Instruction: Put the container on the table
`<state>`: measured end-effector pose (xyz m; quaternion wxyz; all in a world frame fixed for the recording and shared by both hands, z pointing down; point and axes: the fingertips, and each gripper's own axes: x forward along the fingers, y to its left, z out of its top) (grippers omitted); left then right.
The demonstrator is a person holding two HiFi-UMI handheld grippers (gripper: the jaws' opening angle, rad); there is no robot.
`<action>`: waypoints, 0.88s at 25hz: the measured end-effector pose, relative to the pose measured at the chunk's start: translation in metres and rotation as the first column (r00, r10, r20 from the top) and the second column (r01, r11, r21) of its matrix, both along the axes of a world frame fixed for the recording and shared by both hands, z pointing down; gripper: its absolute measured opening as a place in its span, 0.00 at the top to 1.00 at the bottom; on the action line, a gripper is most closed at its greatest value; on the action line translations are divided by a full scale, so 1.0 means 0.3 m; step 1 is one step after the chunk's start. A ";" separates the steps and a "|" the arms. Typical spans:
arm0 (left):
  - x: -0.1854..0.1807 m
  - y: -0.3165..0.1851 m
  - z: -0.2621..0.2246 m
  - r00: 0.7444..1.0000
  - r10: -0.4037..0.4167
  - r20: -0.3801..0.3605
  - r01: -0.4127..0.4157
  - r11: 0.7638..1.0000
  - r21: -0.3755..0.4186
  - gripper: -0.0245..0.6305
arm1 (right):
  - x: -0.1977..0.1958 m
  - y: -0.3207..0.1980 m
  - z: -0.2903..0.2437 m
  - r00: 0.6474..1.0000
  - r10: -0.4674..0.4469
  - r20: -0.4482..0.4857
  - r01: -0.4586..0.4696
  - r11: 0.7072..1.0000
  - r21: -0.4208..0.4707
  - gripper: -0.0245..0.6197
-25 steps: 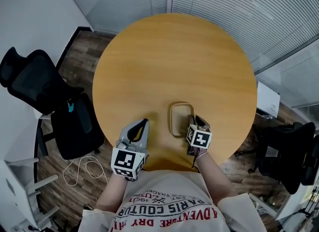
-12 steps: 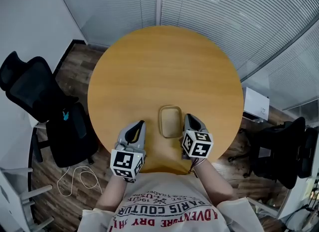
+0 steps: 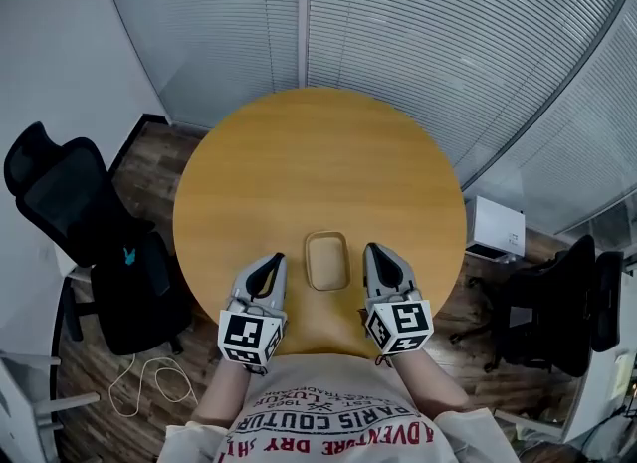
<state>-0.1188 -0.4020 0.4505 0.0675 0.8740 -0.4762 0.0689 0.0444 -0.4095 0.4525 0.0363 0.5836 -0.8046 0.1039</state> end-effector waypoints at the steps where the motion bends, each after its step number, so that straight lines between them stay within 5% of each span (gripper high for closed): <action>1: 0.000 0.003 -0.011 1.000 -0.002 0.000 0.002 1.000 0.009 0.94 | 0.004 0.011 -0.023 1.000 -0.002 -0.008 0.003 0.999 0.033 0.95; 9: -0.002 0.018 -0.058 1.000 -0.016 -0.006 0.016 0.999 0.036 0.94 | 0.019 0.055 -0.078 0.997 -0.012 -0.080 0.022 0.992 0.125 0.95; 22: -0.010 0.028 -0.085 1.000 -0.014 0.003 0.014 0.999 0.039 0.94 | -0.016 0.067 -0.071 0.993 -0.029 -0.116 0.043 0.992 0.118 0.95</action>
